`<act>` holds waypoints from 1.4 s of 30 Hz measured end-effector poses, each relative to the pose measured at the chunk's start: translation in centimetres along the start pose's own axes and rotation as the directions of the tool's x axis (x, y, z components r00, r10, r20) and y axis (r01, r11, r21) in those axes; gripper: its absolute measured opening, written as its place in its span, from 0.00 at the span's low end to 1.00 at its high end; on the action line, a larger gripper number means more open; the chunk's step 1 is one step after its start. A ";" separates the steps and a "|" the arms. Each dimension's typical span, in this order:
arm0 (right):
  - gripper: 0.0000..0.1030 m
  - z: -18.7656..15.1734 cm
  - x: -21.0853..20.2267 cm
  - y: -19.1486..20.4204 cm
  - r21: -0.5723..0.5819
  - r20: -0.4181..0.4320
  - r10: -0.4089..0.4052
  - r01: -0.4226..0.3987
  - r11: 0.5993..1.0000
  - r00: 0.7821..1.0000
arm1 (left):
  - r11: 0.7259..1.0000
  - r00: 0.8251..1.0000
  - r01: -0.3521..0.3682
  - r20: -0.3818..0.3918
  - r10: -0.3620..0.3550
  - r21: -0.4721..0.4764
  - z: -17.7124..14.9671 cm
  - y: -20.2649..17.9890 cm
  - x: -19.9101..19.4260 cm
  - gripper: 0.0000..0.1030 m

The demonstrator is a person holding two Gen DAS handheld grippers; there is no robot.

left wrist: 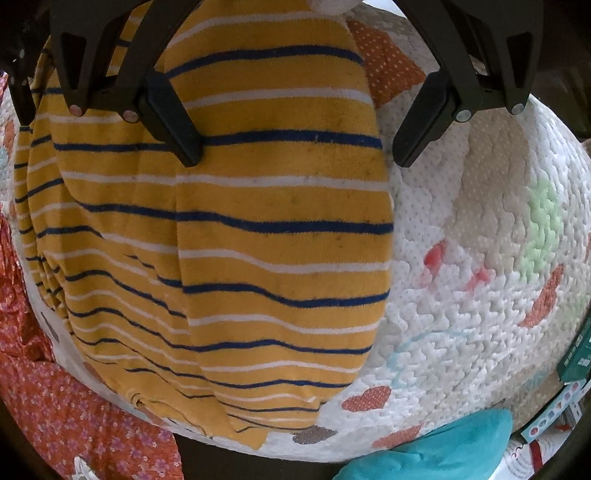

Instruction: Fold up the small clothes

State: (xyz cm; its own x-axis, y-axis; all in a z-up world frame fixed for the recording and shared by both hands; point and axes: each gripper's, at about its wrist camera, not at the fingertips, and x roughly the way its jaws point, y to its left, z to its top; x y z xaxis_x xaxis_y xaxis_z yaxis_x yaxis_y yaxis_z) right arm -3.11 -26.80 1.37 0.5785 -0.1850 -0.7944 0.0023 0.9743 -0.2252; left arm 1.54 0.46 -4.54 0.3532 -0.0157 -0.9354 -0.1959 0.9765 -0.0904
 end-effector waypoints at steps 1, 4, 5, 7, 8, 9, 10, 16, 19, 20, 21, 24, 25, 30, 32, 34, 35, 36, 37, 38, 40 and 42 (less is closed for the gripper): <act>1.00 0.0 0.0 -0.2 0.001 0.003 -0.001 0.001 1.000 1.000 | 1.000 1.000 0.001 0.003 -0.001 -0.002 -0.1 0.1 0.1 1.00; 1.00 0.5 -0.2 -1.7 0.034 0.034 -0.011 0.010 0.999 0.999 | 1.000 1.000 0.021 -0.001 -0.021 -0.021 -0.5 0.6 0.3 1.00; 1.00 0.8 -0.3 -2.5 0.057 0.045 -0.012 0.010 0.998 0.999 | 0.999 0.999 0.034 -0.005 -0.034 -0.030 -0.5 0.8 0.4 1.00; 0.99 1.2 -0.4 -5.2 0.135 0.074 -0.008 -0.002 0.991 0.997 | 0.998 0.999 0.040 -0.014 -0.041 -0.047 -0.8 1.2 0.5 1.00; 0.99 1.2 -0.3 -6.9 0.194 0.082 -0.004 -0.012 0.981 0.997 | 0.997 0.999 0.046 -0.018 -0.047 -0.053 -0.9 1.5 0.5 1.00; 0.99 1.3 -0.2 -8.5 0.248 0.083 0.010 -0.030 0.968 0.996 | 0.997 0.998 0.053 -0.019 -0.054 -0.054 -1.1 1.6 0.5 1.00; 0.99 1.3 0.1 -9.9 0.297 0.078 0.032 -0.054 0.953 0.996 | 0.997 0.998 0.055 -0.020 -0.056 -0.051 -1.3 1.7 0.4 1.00; 0.82 0.5 3.0 -14.2 0.433 -0.024 0.228 -0.195 0.880 0.973 | 0.996 0.996 0.088 -0.025 -0.089 -0.030 -2.5 2.6 0.0 1.00; 0.80 -0.7 3.9 -14.3 0.479 -0.040 0.349 -0.288 0.829 0.936 | 0.992 0.993 0.114 -0.035 -0.116 -0.053 -2.5 2.7 -0.4 1.00; 0.80 -1.0 4.2 -14.1 0.492 -0.042 0.381 -0.313 0.812 0.924 | 0.989 0.991 0.130 -0.028 -0.132 -0.064 -2.3 3.0 -0.8 0.97; 0.80 -1.2 4.6 -13.8 0.501 -0.049 0.403 -0.327 0.801 0.914 | 0.986 0.989 0.147 -0.014 -0.149 -0.073 -2.3 3.3 -1.2 0.89; 0.80 -2.1 5.6 -12.7 0.535 -0.067 0.473 -0.369 0.760 0.879 | 0.968 0.973 0.229 0.060 -0.224 -0.101 -2.2 4.4 -3.2 0.83; 0.80 -2.3 6.0 -12.3 0.550 -0.074 0.500 -0.383 0.743 0.863 | 0.965 0.969 0.239 0.093 -0.229 -0.110 -2.3 4.8 -3.9 0.83; 0.07 -2.3 8.2 -11.1 0.563 -0.141 0.594 -0.430 0.706 0.792 | 0.958 0.958 0.253 0.171 -0.230 -0.134 -2.3 6.6 -6.0 0.83; 0.07 -0.7 6.9 -12.1 0.488 -0.145 0.513 -0.390 0.781 0.846 | 0.961 0.962 0.236 0.176 -0.210 -0.146 -1.9 6.9 -6.2 0.83; 0.07 1.5 5.6 -13.6 0.407 -0.140 0.384 -0.301 0.862 0.913 | 0.961 0.964 0.225 0.179 -0.197 -0.157 -1.4 6.8 -6.1 0.83; 0.07 3.0 4.7 -14.9 0.357 -0.127 0.272 -0.212 0.910 0.954 | 0.961 0.964 0.225 0.181 -0.195 -0.163 -1.2 6.7 -6.1 0.83; 0.07 4.3 4.0 -16.0 0.318 -0.111 0.167 -0.124 0.940 0.980 | 0.961 0.965 0.221 0.181 -0.191 -0.165 -1.0 6.5 -6.0 0.83; 0.07 5.5 3.5 -17.3 0.282 -0.090 0.048 -0.020 0.959 0.995 | 0.961 0.965 0.218 0.181 -0.187 -0.169 -0.7 5.9 -6.0 0.83; 0.08 6.8 3.1 -18.6 0.244 -0.063 -0.096 0.109 0.964 0.993 | 0.961 0.966 0.217 0.181 -0.186 -0.169 -0.7 6.0 -6.0 0.83; 0.24 8.5 3.7 -20.3 0.191 -0.043 -0.322 0.324 0.927 0.946 | 0.963 0.967 0.211 0.178 -0.181 -0.165 -0.3 5.5 -5.8 0.83; 0.59 9.3 4.8 -22.3 0.196 -0.091 -0.404 0.414 0.889 0.910 | 0.965 0.969 0.205 0.171 -0.177 -0.163 -0.2 5.5 -5.7 0.83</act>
State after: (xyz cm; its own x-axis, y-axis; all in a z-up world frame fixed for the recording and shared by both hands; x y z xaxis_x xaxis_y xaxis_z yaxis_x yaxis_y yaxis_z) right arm 7.21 -48.19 7.86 0.4514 -0.5738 -0.6834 0.4018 0.8145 -0.4185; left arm -1.74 5.86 0.19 0.5337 -0.1512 -0.8321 -0.2659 0.9040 -0.3348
